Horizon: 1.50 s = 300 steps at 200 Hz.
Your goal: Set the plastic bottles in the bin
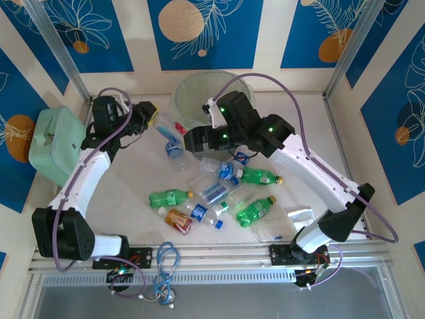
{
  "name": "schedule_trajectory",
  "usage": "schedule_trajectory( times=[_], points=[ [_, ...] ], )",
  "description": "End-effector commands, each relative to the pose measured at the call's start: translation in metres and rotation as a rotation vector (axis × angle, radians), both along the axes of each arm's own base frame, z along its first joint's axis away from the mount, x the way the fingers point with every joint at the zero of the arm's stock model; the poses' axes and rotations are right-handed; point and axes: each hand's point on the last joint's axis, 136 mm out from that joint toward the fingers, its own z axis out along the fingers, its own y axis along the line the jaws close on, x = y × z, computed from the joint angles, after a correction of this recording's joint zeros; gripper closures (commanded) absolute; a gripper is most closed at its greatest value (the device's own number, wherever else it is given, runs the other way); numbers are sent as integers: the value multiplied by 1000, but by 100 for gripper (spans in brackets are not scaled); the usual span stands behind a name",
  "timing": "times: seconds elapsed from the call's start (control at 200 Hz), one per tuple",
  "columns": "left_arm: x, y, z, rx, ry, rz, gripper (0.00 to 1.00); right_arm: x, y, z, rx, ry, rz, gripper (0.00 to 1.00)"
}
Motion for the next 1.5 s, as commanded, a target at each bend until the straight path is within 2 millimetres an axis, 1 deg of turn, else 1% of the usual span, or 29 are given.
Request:
schedule_trajectory(
  times=[0.0,0.075,0.16,0.295,0.37,0.415,0.475,0.56,0.665,0.805,0.91,1.125,1.32,1.495],
  points=[
    [-22,-13,77,-146,-260,-131,73,-10,-3,27,102,11,47,11],
    [-27,-20,91,-203,-310,-179,73,-10,-7,39,147,4,46,10],
    [-37,-37,105,-236,-364,-269,73,-10,-13,49,165,-18,36,7],
    [-56,-67,124,-247,-428,-408,72,-7,-22,57,171,-34,20,5],
    [-61,-82,124,-218,-428,-459,71,-5,-25,61,181,-45,18,5],
    [-59,-91,116,-177,-386,-473,71,-5,-26,63,178,-59,17,4],
    [-57,-98,106,-116,-347,-462,73,-1,-28,62,142,-81,-5,4],
    [-60,-101,98,-55,-339,-432,73,6,-34,58,57,-114,-47,3],
    [-62,-105,96,-48,-327,-430,75,13,-36,56,-28,-153,-74,3],
    [-66,-116,93,-6,-316,-448,77,16,-26,60,-75,-203,-57,2],
    [-70,-123,92,27,-319,-458,78,21,-18,59,-103,-212,-51,3],
    [-70,-128,89,21,-305,-472,79,29,-8,44,-182,-228,-49,12],
    [-71,-129,87,30,-300,-477,79,30,-6,40,-206,-246,-51,19],
    [-70,-129,84,35,-288,-473,80,31,-4,38,-213,-247,-48,32]
  ],
)
